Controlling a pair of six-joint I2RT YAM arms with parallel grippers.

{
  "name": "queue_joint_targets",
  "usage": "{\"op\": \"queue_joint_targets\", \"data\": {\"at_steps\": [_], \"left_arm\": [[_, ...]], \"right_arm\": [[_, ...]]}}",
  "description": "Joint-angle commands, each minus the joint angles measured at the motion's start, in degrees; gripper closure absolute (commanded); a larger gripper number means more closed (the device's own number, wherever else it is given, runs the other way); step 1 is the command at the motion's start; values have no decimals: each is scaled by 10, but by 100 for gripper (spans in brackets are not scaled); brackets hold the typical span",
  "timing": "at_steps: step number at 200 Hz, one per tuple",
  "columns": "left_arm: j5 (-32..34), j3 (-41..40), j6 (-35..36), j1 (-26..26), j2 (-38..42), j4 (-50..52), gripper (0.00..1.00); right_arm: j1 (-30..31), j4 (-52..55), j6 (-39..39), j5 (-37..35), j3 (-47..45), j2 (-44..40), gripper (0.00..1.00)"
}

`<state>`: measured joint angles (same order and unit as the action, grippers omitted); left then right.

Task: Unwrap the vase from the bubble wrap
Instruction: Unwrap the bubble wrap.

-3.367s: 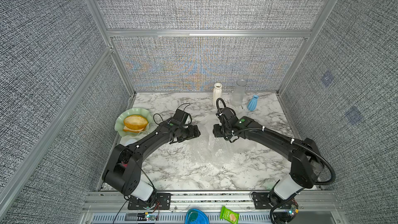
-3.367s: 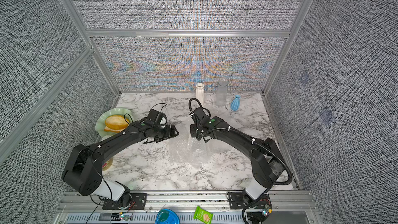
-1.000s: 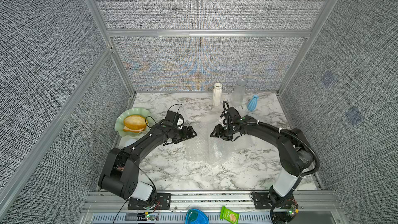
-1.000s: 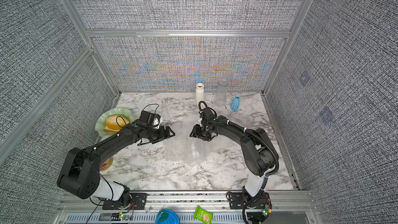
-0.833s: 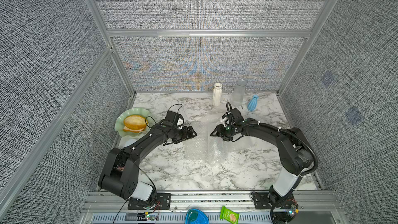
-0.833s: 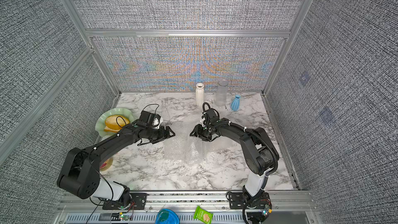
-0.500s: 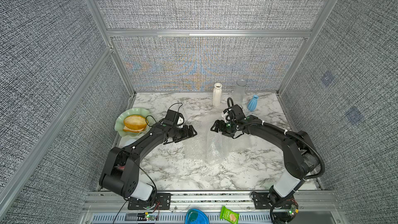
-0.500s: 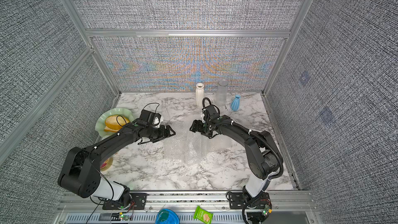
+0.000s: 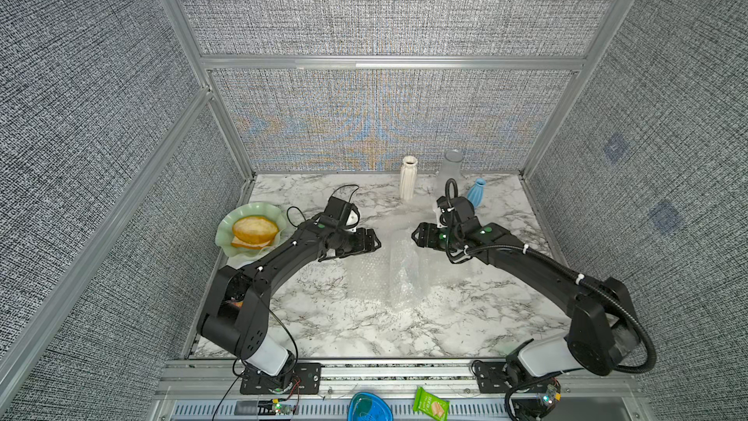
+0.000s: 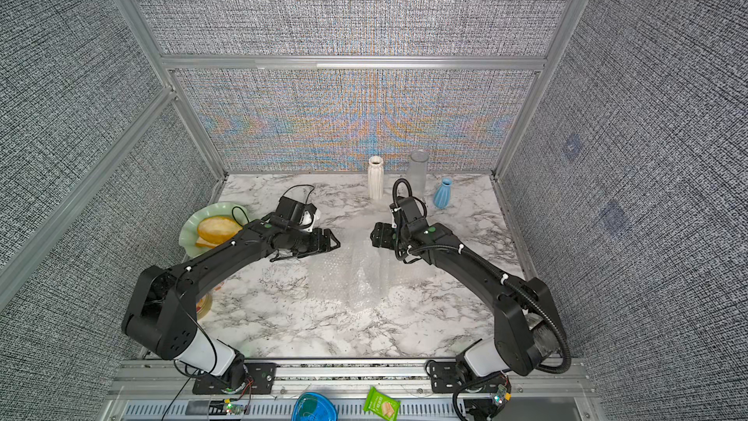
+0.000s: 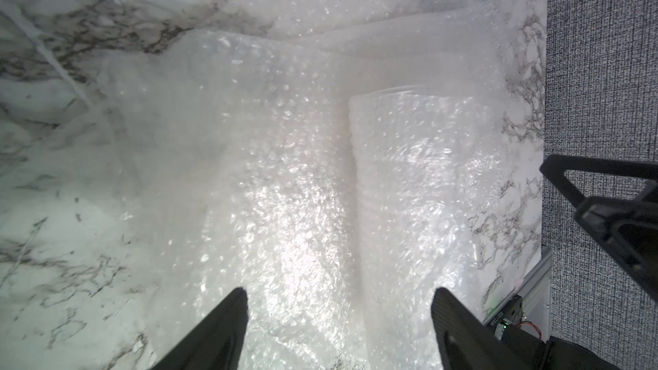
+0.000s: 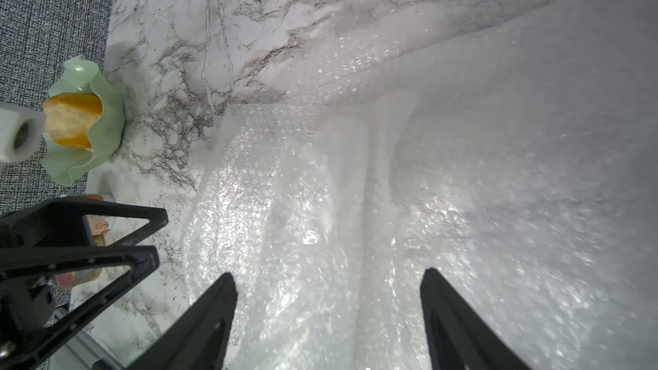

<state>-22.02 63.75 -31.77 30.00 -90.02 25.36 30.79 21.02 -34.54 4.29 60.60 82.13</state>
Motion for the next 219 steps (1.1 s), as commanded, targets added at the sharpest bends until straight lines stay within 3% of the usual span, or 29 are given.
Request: {"op": "queue_joint_targets", "data": {"at_steps": [1,36,119,219], "left_arm": [[48,24,12,23,-7,20,18],[104,64,2,68,-34,46,20],[179,124,-47,160,-100,79,22],[196,142,-64,169,-136,103,23]], "right_arm": [[-4,-8,-4,-63,-27,-25,27],[-26,-30,-10,-87,-100,-73,35],[-52,-70,-7,-85,-203,-139,36],[-55,-66,19,-76,-199,-155,36]]}}
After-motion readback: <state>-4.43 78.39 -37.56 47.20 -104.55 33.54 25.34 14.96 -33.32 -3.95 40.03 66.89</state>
